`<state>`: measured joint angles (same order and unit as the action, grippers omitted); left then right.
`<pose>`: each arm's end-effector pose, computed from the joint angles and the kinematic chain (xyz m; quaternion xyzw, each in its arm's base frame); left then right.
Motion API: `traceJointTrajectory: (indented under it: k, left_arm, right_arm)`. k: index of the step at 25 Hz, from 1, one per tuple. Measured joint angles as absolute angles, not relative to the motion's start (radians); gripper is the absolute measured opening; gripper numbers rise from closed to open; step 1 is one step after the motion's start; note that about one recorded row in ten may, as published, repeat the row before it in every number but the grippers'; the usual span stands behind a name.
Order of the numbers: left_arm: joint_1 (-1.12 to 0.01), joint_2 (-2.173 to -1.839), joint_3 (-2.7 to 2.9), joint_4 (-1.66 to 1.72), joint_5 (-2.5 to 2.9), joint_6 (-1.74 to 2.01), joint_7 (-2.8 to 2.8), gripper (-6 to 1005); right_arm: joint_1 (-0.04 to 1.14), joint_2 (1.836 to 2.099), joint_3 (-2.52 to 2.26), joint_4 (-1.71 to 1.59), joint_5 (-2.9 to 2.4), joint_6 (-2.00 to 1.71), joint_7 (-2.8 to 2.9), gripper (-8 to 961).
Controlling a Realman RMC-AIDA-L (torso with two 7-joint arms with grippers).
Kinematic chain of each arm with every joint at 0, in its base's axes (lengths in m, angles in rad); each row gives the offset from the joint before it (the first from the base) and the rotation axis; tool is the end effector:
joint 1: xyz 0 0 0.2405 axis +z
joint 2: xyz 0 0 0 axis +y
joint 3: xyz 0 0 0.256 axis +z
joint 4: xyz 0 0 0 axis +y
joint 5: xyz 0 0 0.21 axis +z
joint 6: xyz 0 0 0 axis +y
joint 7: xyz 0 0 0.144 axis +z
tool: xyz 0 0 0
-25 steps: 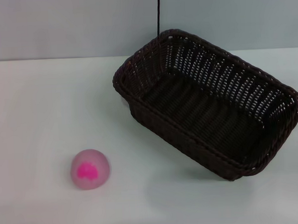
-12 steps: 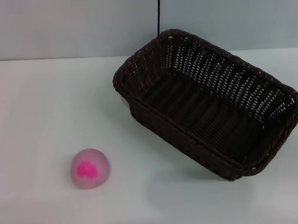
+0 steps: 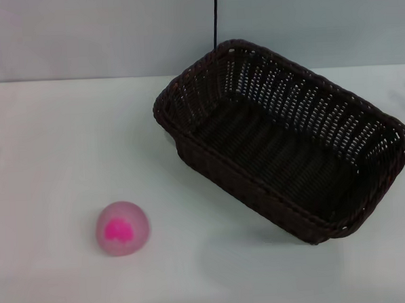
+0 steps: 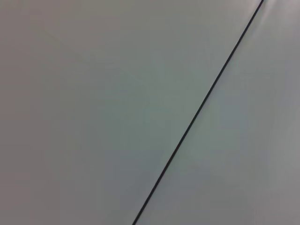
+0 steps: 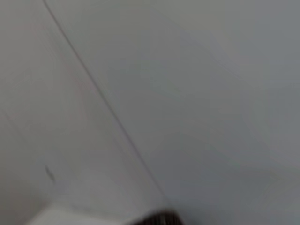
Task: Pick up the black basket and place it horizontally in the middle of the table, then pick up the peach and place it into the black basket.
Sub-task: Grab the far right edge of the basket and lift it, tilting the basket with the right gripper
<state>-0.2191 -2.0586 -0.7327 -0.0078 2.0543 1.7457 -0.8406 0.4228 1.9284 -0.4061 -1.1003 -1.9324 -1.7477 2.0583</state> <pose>-0.3652 0.2231 0.0640 -0.5136 -0.2948 -0.5695 0.5701 0.2803 0.3211 0.1790 -0.8354 0.3850 0.3003 0.2523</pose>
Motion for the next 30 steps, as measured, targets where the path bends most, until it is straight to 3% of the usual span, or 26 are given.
traceJointTrajectory:
  k: [3,8,17,30]
  left_arm:
    - [-0.222,-2.059,-0.722,-0.009,2.054,1.744,-0.841,785]
    - [-0.223,-2.059,-0.71,-0.008,2.054,1.737,-0.841,785]
    - [-0.224,-2.06,-0.704,-0.007,2.054,1.71,-0.841,785]
    - [-0.241,-2.062,-0.695,-0.012,2.054,1.675,-0.835,785]
  right_arm:
    - [0.566,1.88,-0.411,-1.134,-2.187,-1.832,2.205,603]
    - [0.705,1.848,-0.454,-1.129,-2.437,-1.886,2.284,603]
    - [0.77,1.847,-0.626,-1.079,-2.558,-1.878,2.346,603]
    - [0.777,1.871,-0.666,-0.947,-2.599,-1.765,2.346,601]
